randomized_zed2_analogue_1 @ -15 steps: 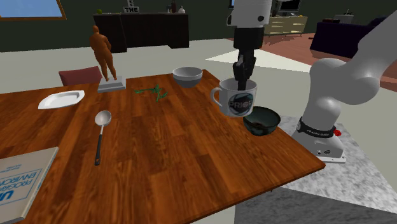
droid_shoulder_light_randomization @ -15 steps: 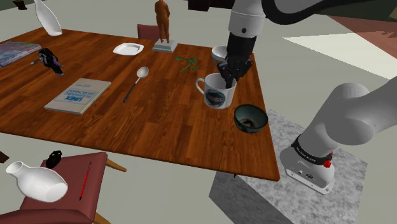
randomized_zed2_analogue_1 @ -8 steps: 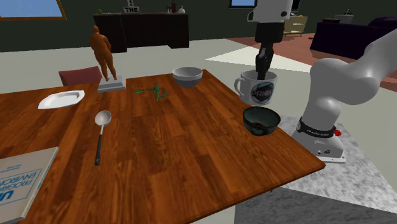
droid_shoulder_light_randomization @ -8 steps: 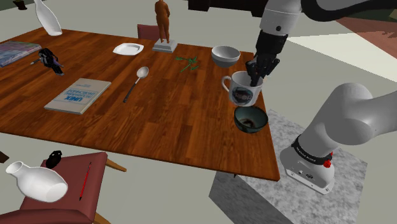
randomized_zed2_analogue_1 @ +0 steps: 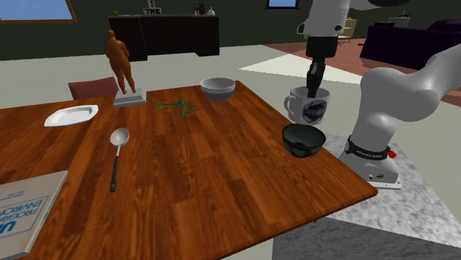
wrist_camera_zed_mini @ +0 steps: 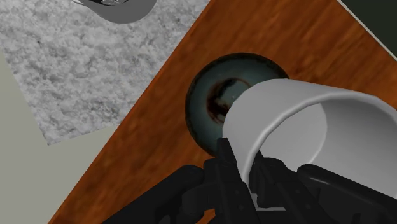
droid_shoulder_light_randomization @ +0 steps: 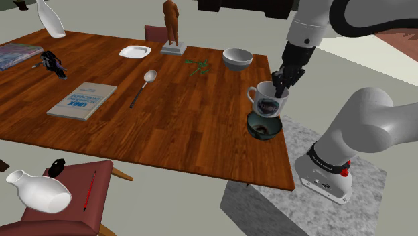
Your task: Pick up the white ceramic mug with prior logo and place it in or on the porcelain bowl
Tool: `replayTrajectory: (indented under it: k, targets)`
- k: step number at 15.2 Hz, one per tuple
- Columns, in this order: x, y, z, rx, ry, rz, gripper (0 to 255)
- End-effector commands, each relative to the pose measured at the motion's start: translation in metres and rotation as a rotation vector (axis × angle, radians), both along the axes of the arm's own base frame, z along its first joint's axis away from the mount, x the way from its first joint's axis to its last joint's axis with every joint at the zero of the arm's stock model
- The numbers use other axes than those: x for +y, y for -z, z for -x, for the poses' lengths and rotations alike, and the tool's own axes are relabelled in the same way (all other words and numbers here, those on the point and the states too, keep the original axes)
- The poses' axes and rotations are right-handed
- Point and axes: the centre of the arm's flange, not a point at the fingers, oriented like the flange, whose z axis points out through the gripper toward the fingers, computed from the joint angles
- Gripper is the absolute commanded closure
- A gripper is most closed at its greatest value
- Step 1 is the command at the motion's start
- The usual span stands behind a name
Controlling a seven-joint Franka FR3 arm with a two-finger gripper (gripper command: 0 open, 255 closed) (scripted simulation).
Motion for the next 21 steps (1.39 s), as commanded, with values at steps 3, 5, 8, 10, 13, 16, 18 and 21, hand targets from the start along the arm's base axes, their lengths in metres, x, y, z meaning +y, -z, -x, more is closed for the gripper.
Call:
replayTrajectory:
  k: [3, 5, 8, 10, 13, 16, 18, 21]
  targets:
    - [0.000, 0.020, 0.000, 0.000, 0.000, 0.000, 255]
    - [0.000, 0.030, 0.000, 0.000, 0.000, 0.000, 255]
    - [0.000, 0.046, 0.000, 0.000, 0.000, 0.000, 255]
    - [0.000, 0.057, 0.000, 0.000, 0.000, 0.000, 255]
    - [0.000, 0.062, 0.000, 0.000, 0.000, 0.000, 255]
    - [0.000, 0.062, 0.000, 0.000, 0.000, 0.000, 255]
    - [0.000, 0.062, 0.000, 0.000, 0.000, 0.000, 255]
    - [0.000, 0.062, 0.000, 0.000, 0.000, 0.000, 0]
